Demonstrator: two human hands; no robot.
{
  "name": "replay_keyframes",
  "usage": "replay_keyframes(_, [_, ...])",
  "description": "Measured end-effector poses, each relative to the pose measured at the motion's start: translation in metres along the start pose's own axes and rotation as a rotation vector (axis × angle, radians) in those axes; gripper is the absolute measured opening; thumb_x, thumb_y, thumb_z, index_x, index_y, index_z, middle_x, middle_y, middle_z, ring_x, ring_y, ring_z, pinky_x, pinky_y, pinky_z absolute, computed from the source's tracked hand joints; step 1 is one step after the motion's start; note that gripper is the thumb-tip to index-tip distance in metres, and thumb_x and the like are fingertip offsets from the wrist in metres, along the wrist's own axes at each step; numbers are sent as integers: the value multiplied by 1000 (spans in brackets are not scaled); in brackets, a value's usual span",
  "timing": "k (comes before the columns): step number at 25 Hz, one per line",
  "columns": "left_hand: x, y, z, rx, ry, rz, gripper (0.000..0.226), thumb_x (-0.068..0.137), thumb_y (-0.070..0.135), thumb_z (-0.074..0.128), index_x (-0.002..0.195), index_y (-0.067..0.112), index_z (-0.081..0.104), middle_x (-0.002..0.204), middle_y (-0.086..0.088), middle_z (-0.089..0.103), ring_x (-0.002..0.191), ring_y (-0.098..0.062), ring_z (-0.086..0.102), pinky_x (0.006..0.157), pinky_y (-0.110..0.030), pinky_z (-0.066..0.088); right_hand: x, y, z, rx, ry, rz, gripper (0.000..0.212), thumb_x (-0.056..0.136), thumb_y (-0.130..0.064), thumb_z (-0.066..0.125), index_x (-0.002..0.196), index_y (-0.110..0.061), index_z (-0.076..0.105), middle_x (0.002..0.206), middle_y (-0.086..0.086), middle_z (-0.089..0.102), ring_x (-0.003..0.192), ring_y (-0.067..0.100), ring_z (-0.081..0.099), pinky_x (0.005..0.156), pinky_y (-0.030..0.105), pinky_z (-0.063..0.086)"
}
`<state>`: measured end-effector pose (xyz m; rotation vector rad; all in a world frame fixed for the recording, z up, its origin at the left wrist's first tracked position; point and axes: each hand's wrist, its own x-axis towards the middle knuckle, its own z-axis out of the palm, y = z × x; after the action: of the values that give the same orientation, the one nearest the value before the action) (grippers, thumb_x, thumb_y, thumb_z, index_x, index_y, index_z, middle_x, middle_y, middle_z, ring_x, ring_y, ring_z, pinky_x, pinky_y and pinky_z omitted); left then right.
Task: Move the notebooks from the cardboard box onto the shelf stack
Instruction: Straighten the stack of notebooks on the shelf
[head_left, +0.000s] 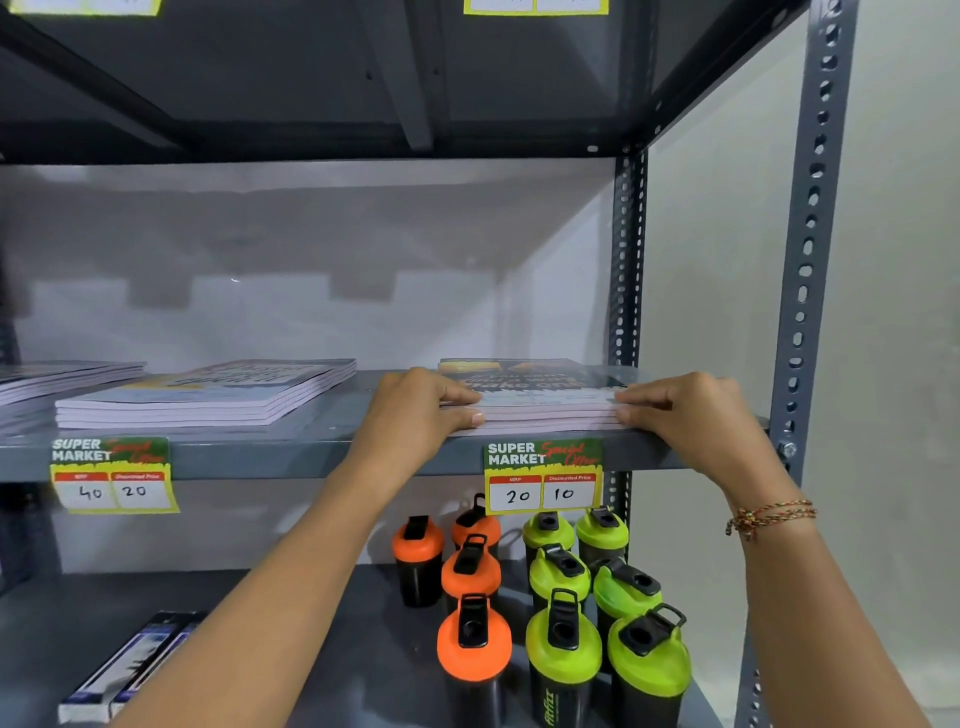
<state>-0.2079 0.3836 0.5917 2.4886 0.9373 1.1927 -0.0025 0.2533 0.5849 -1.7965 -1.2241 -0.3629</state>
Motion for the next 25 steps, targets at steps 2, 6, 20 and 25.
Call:
replay_keyframes(2, [3,0,0,7,-10,-18,35,79,24,74,112,14,70,124,-5,67,121,-17,56,101,-23,38,1,-2,0,-5,2,12,23,81,-17,71,102,-10,71,111,8,72,103,15,61,88,12,35])
replay_keyframes(6, [3,3,1,67,23,-32,37,77,28,75,112,14,70,118,-7,70,119,-22,54,98,-29,41,3,-2,0,-47,-26,26,25,79,-18,72,103,-11,71,109,10,72,103,19,61,86,15,37])
replay_keyframes(20, [-4,6,-12,83,47,-95,17,71,30,80,68,22,65,69,-7,47,71,-19,42,69,-24,33,1,-4,-2,-21,-29,47,29,75,-19,76,102,-11,71,103,12,73,90,13,56,83,17,37])
replay_keyframes(25, [-3,3,-13,123,27,-82,17,71,32,79,66,24,66,68,-10,52,71,-21,47,71,-27,39,-1,-5,-1,40,-13,45,23,79,-21,72,99,-10,73,105,7,73,96,11,59,86,17,38])
